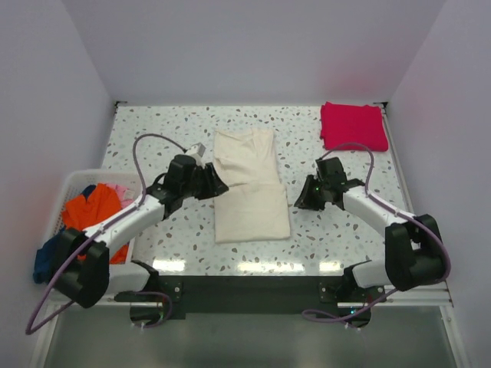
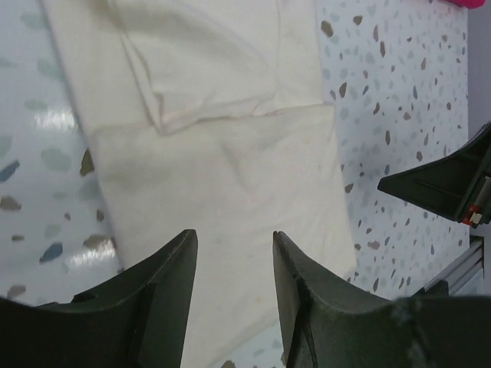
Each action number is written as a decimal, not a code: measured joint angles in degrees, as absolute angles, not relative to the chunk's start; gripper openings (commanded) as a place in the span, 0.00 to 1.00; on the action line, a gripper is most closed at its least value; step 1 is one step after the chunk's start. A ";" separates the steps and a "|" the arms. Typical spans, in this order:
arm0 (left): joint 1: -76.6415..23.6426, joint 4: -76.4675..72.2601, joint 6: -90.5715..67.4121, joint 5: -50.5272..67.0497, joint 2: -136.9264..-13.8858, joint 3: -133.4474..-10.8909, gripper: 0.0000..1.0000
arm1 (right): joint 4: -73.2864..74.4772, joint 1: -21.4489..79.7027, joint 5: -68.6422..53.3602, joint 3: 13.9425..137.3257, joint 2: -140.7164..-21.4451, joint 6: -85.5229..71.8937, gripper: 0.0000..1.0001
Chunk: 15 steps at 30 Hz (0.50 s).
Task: Fold and stack the t-shirts
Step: Fold the tshirt
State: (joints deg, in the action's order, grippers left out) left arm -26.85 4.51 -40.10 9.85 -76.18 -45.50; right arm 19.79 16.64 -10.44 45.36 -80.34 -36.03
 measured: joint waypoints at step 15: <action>-27.53 12.60 -46.57 13.56 -61.82 -21.82 0.56 | 21.58 18.52 -17.50 31.11 -72.14 -39.27 0.39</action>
